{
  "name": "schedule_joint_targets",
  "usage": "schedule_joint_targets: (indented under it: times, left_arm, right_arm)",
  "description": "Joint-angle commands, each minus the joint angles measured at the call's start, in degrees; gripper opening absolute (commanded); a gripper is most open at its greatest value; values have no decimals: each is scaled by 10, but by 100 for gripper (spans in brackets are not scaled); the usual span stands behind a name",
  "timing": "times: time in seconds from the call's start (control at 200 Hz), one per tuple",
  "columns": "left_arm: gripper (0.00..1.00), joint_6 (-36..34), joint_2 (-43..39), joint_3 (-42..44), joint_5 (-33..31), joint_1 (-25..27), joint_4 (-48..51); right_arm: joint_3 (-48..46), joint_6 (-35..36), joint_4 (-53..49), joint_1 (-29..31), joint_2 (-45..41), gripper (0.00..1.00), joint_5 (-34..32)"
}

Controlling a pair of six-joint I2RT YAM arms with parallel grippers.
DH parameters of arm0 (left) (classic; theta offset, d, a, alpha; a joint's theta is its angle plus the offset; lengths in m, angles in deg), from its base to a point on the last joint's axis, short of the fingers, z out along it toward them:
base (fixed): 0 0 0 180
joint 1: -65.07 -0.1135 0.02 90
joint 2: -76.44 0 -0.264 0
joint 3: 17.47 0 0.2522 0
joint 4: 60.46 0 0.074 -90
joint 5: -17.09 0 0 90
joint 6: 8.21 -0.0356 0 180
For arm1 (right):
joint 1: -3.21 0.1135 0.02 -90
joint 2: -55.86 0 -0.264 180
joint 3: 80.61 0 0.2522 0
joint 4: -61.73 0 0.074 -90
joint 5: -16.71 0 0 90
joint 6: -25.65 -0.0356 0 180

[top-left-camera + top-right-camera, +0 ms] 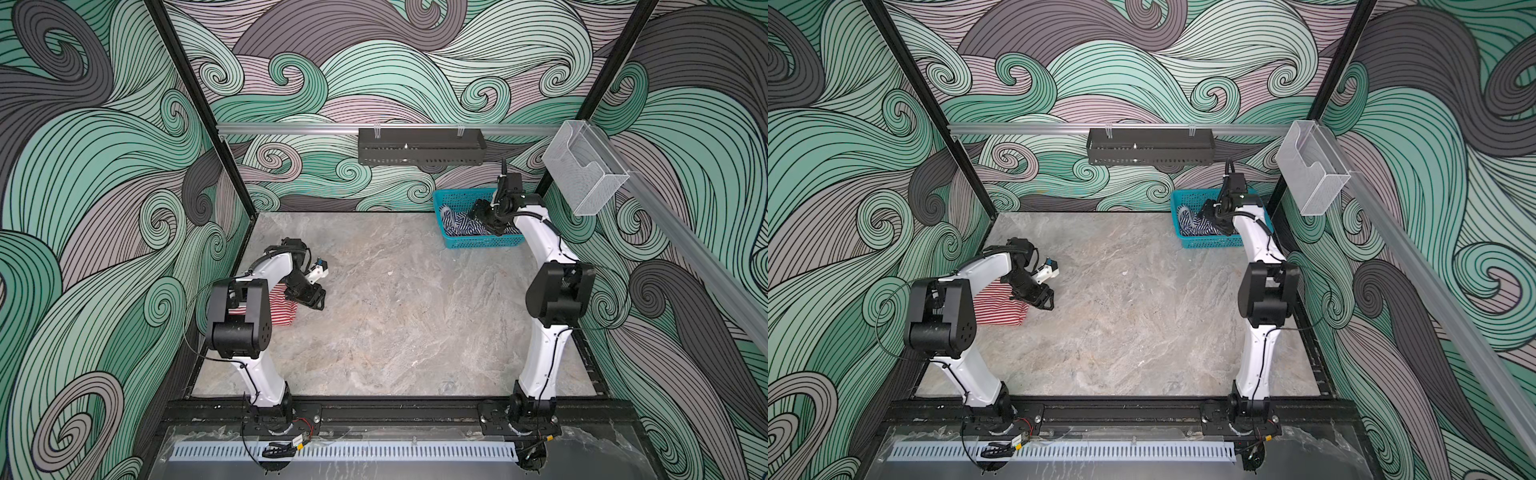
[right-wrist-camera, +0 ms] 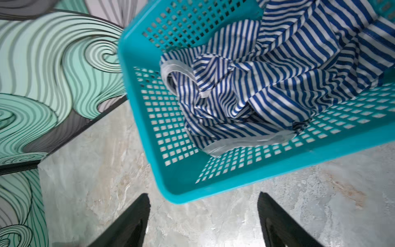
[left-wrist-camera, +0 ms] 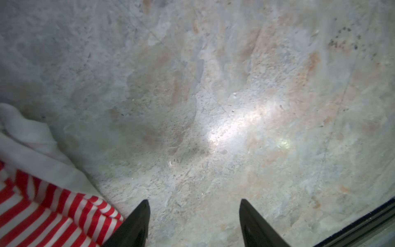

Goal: Fold and stack the tank tops
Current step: 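Lower the right gripper into the teal basket and grasp the blue striped top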

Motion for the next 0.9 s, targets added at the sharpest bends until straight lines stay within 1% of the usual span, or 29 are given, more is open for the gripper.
schedule_joint_targets:
  times: [0.0,0.035,0.075,0.14,0.24,0.33,0.445,0.581,0.686,0.791,0.891]
  left_arm:
    - [69,9,5,10,-25,-1,-8]
    - [69,10,3,13,-33,-1,-10]
    - [69,11,2,17,-44,-1,-13]
    - [69,14,3,21,-67,-1,-17]
    - [69,21,5,25,-98,-4,-23]
    - [68,26,4,28,-108,-10,-25]
    - [68,31,4,28,-124,-18,-27]
    - [68,36,1,26,-138,-25,-28]
    - [68,41,-3,22,-142,-26,-25]
    - [68,46,-9,18,-144,-27,-23]
    - [68,51,-13,13,-142,-27,-20]
  right_arm:
    - [84,20,-54,-10,56,83,-24]
    - [116,24,-63,-10,76,83,-31]
    - [153,26,-75,-12,101,86,-37]
    - [210,29,-95,-15,141,86,-52]
    - [301,28,-124,-23,206,87,-54]
    - [346,27,-130,-33,247,89,-59]
    - [372,37,-130,-41,279,89,-68]
    - [379,55,-126,-41,298,89,-73]
    - [364,68,-130,-40,296,89,-93]
    - [358,81,-158,-40,295,89,-115]
    - [330,87,-166,-39,283,89,-112]
